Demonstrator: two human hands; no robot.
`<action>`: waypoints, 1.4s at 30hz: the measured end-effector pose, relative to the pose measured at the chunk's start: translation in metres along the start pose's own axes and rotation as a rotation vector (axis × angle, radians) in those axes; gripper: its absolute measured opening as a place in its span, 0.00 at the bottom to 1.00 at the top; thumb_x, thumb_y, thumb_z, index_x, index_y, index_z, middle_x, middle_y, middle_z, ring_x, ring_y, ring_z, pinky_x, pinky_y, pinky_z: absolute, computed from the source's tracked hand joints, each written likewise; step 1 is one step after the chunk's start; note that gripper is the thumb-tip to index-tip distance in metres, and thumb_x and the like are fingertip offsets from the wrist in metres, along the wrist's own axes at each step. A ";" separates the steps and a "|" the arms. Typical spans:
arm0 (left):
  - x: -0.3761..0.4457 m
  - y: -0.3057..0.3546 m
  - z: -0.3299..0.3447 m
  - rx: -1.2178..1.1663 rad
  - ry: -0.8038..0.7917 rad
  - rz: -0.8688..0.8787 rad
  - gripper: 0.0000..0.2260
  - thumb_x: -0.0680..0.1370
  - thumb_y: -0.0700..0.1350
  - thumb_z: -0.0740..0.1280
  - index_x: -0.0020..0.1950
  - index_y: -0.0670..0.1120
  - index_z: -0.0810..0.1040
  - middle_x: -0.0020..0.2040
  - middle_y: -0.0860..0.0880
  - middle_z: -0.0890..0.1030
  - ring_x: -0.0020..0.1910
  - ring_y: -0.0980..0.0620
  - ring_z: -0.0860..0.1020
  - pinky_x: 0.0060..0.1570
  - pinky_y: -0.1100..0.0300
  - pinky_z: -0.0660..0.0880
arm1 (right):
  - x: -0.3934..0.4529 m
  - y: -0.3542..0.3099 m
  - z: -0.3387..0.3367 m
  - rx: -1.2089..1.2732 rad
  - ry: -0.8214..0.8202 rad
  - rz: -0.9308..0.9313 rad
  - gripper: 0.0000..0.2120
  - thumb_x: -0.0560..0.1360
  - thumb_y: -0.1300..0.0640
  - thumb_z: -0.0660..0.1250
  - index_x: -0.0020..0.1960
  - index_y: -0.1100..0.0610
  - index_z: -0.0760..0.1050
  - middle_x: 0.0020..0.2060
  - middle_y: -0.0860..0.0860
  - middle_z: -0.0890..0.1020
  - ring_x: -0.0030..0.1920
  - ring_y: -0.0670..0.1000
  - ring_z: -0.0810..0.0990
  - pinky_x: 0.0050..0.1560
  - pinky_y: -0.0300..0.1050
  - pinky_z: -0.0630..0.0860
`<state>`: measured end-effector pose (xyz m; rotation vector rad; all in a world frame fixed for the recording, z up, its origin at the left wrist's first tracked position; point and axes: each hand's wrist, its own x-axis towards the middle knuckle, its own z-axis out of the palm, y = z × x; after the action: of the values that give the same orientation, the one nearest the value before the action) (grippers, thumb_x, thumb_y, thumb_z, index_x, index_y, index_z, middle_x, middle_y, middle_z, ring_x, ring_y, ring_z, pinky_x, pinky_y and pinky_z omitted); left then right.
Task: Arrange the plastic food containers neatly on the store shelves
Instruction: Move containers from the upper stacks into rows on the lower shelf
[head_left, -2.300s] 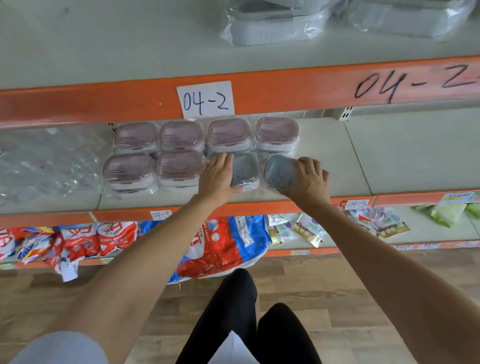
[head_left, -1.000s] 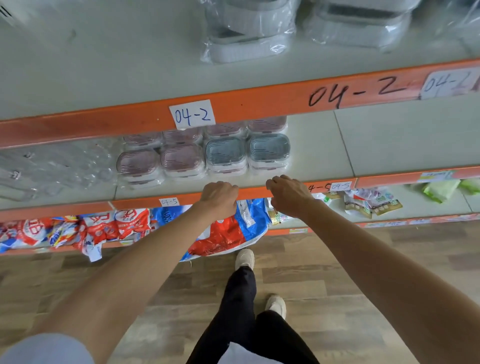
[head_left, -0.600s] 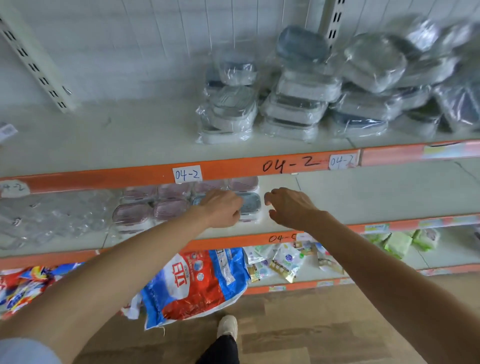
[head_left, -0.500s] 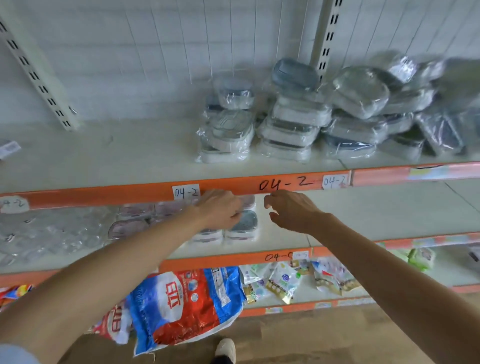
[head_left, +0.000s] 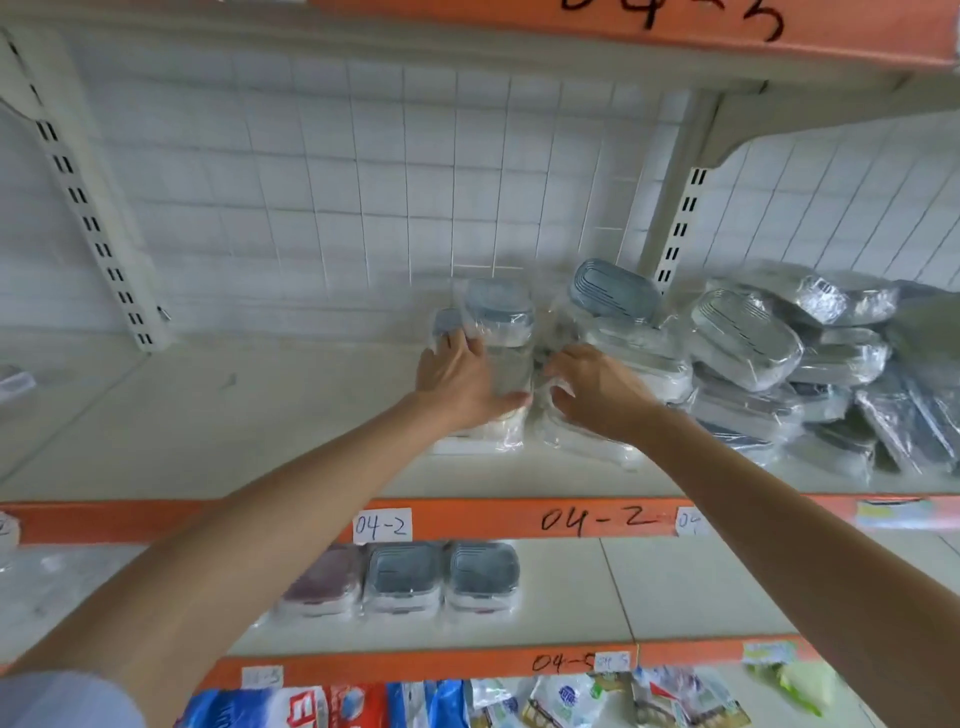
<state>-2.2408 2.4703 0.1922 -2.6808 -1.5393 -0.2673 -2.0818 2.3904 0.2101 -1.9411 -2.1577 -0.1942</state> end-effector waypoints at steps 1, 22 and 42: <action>0.005 -0.003 0.001 -0.062 -0.064 -0.020 0.45 0.69 0.73 0.60 0.73 0.40 0.60 0.71 0.39 0.64 0.67 0.41 0.68 0.60 0.51 0.68 | 0.010 0.000 -0.001 0.016 0.016 -0.008 0.11 0.76 0.61 0.61 0.57 0.62 0.75 0.55 0.56 0.77 0.54 0.57 0.76 0.51 0.53 0.75; 0.042 -0.079 -0.005 -0.185 -0.382 0.144 0.46 0.66 0.66 0.72 0.72 0.41 0.59 0.68 0.43 0.63 0.66 0.44 0.66 0.60 0.54 0.68 | 0.160 -0.014 0.039 -0.046 -0.133 0.390 0.34 0.73 0.31 0.55 0.67 0.56 0.64 0.66 0.64 0.68 0.66 0.62 0.66 0.61 0.55 0.67; -0.027 -0.045 0.002 -0.200 0.129 -0.228 0.42 0.64 0.62 0.75 0.70 0.44 0.63 0.65 0.43 0.66 0.66 0.44 0.64 0.63 0.51 0.62 | 0.042 -0.021 0.000 0.202 0.304 -0.215 0.43 0.66 0.50 0.73 0.74 0.57 0.57 0.63 0.60 0.65 0.62 0.60 0.62 0.65 0.50 0.60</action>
<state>-2.2925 2.4701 0.1838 -2.5632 -1.8676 -0.6212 -2.1070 2.4287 0.2226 -1.4662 -2.0872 -0.2771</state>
